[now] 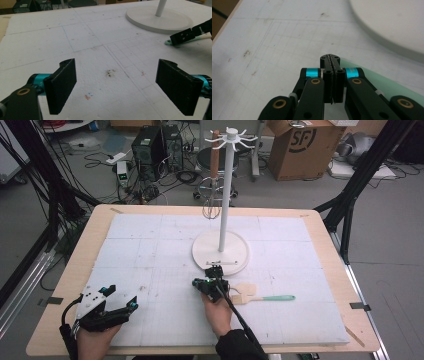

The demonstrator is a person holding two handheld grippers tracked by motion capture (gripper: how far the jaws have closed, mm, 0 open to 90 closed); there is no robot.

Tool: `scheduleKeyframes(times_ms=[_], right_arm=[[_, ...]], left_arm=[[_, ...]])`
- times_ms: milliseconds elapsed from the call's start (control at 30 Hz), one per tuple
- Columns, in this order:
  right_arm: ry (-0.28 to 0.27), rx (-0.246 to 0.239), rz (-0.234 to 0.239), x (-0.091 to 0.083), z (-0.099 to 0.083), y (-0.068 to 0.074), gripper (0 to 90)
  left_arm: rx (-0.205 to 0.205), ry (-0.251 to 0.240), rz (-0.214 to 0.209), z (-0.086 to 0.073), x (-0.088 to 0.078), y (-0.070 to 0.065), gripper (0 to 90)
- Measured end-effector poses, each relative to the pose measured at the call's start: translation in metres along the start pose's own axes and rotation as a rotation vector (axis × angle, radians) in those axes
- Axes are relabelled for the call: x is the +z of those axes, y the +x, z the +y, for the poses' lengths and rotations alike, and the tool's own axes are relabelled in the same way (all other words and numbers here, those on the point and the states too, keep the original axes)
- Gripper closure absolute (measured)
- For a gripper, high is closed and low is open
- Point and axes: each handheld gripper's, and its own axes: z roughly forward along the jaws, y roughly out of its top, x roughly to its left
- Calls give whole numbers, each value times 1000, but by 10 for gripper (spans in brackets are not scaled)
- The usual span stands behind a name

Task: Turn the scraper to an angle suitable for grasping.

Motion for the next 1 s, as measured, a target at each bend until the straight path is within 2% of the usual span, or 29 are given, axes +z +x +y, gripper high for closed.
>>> scheduleKeyframes(times_ms=[133, 233, 333, 500, 567, 767, 900, 1000], right_arm=[[0, 16, 21, -3, 0, -7, 900], [-4, 45, 70, -5, -1, -9, 900], [-32, 45, 67, -13, 2, -13, 899], [-73, 99, 17, -36, 6, -42, 898], [-81, 103, -14, -46, 5, -54, 898], [-84, 138, -100, -65, -1, -84, 898], [-64, 136, -133, -67, -6, -93, 898], [-71, 141, -127, -69, -9, -94, 898]], left_arm=[[-1, 1, 0, 0, 1, 0, 175], [1, 2, 2, 0, 1, 0, 175], [-1, 1, 2, 0, 0, 0, 175], [1, 2, -1, 0, 1, 0, 175], [3, 1, -1, 0, 1, -1, 175], [10, 5, -4, 1, 2, -3, 176], [11, 6, -5, 1, 3, -4, 176], [14, 8, -7, 1, 3, -4, 176]])
